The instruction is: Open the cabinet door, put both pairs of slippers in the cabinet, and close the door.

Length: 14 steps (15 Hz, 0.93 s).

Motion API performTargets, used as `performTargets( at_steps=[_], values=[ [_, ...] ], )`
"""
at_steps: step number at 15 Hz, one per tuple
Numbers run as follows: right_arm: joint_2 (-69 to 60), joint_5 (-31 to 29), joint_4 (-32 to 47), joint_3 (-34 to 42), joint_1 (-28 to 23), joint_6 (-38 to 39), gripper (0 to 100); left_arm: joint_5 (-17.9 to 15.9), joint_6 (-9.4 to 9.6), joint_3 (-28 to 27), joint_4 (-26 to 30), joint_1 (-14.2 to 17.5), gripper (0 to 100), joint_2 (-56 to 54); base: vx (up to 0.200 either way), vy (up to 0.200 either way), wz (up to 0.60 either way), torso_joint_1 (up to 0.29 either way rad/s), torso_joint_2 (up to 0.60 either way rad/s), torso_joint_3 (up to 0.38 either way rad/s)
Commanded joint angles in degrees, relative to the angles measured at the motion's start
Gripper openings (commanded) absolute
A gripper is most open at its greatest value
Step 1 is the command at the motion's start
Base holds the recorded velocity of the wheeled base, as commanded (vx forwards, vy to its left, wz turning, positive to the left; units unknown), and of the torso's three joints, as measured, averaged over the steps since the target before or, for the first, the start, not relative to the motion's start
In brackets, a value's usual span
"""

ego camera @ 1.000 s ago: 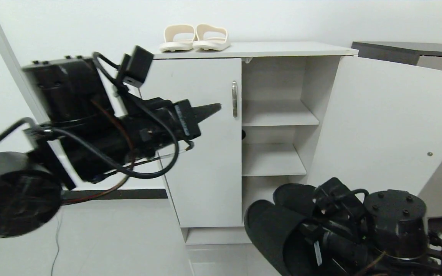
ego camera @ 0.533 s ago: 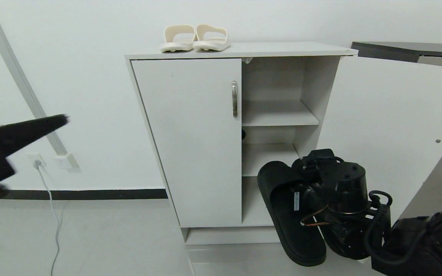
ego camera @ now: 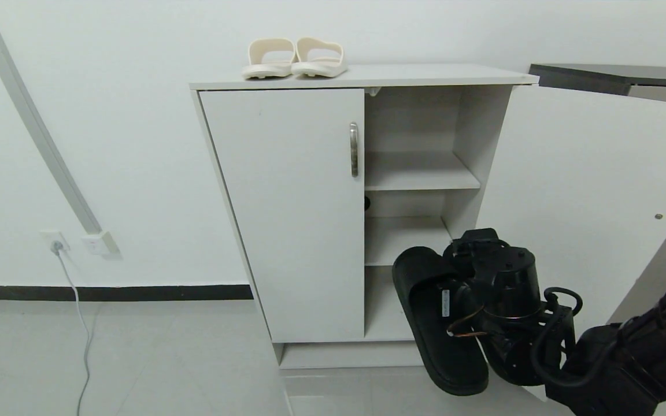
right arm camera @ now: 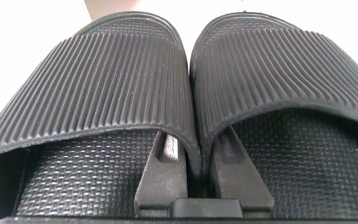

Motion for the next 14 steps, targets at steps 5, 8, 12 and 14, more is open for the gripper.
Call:
performTargets(
  at_steps=[5, 8, 12, 14],
  values=[
    [0.79, 0.04, -0.06, 0.38, 0.28, 0.1, 0, -5.46, 2.2, 14.85, 2.17, 6.0, 0, -16.4, 0.0, 0.0, 0.0, 0.0, 0.0, 0.0],
    [0.79, 0.13, -0.06, 0.38, 0.46, 0.19, 0, -17.76, 2.37, 16.96, -3.45, 5.91, 0, -16.31, 0.0, 0.0, 0.0, 0.0, 0.0, 0.0],
    [1.5, 0.13, -0.15, 0.21, 0.9, 0.1, 0, -20.31, 2.2, 16.96, -3.19, 5.91, 0, -16.31, 0.0, 0.0, 0.0, 0.0, 0.0, 0.0],
    [1.85, 0.21, -0.15, 0.03, 0.9, 0.01, 0, -17.76, 2.99, 16.96, -3.01, 6.0, 0, -16.31, 0.0, 0.0, 0.0, 0.0, 0.0, 0.0]
  ],
)
